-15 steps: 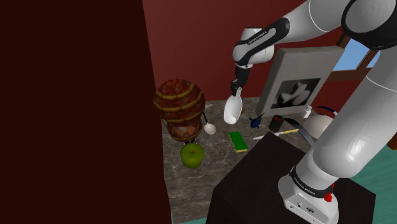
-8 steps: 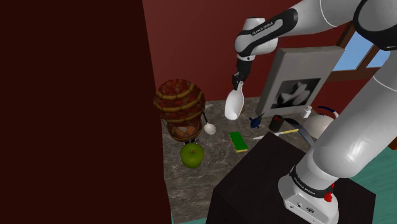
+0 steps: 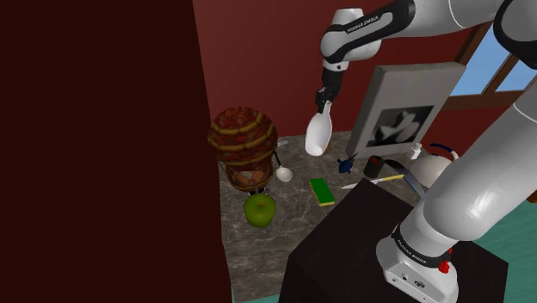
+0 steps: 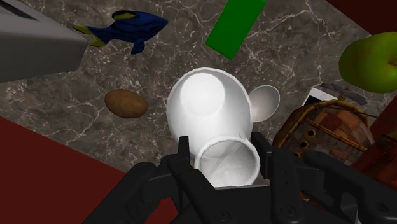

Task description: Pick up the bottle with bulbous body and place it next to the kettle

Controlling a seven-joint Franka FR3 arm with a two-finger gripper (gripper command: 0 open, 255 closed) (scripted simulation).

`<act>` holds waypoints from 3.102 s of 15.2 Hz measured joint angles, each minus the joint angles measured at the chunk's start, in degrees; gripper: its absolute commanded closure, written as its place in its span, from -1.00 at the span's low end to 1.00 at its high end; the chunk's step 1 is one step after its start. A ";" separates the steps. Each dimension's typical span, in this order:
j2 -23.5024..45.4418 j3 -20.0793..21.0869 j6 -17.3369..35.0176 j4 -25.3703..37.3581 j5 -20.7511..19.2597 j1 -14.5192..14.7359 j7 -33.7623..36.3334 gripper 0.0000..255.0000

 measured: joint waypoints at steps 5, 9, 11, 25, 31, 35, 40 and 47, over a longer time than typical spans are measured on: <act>-1.19 0.02 -3.92 2.79 -0.37 -0.07 0.09 1.00; -1.96 0.25 -6.93 5.06 -0.57 0.06 0.47 1.00; -2.22 0.24 -8.40 6.27 -0.62 0.03 0.42 1.00; -3.34 0.60 -19.12 15.93 -0.83 0.21 0.74 1.00; -3.15 0.66 -23.93 20.91 -0.75 0.27 0.69 1.00; -2.69 0.64 -27.02 24.45 -0.61 0.28 0.56 1.00; -7.29 -0.44 -27.62 20.68 -2.16 -0.91 -1.40 1.00; -16.91 -3.72 -28.27 12.45 -6.17 -4.28 -6.88 1.00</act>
